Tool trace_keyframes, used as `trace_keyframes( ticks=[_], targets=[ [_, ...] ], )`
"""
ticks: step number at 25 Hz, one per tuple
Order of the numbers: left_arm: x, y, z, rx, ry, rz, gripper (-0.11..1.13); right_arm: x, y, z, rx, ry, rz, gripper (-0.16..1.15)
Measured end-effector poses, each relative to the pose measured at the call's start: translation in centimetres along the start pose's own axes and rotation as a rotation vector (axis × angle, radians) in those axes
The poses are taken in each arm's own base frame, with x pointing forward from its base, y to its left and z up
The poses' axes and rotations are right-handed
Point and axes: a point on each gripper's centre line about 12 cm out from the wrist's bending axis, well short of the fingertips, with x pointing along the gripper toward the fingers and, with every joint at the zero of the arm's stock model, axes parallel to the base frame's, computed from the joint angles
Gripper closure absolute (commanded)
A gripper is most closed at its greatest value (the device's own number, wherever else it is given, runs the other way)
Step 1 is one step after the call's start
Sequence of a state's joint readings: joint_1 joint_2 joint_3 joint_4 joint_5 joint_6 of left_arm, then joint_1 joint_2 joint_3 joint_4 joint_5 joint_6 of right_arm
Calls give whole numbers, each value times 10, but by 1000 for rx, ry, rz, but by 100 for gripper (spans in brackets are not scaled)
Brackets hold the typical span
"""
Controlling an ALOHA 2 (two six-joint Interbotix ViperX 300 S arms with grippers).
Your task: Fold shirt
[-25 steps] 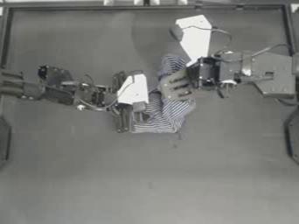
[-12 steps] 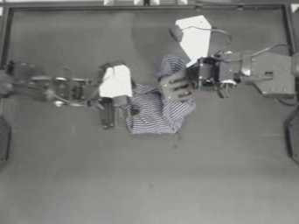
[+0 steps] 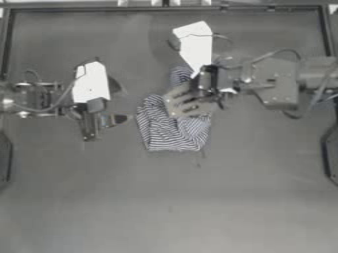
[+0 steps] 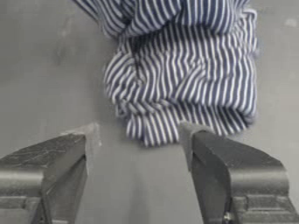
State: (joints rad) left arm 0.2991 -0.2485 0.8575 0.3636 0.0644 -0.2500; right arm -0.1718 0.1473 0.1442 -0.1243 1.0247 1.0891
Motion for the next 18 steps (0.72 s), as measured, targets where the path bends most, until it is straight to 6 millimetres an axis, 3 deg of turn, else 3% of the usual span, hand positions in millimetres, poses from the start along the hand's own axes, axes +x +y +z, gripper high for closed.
trace_keyframes(
  ticks=[13, 16, 18],
  targets=[
    [-18, 0, -9, -27, 1, 7, 11, 25, 26, 10, -26, 36, -22, 92],
    [-21, 0, -11, -30, 1, 8, 12, 31, 31, 12, -29, 41, -23, 85],
    [-24, 0, -13, -32, -2, 9, 11, 37, 34, 12, -33, 45, -26, 72]
  ],
)
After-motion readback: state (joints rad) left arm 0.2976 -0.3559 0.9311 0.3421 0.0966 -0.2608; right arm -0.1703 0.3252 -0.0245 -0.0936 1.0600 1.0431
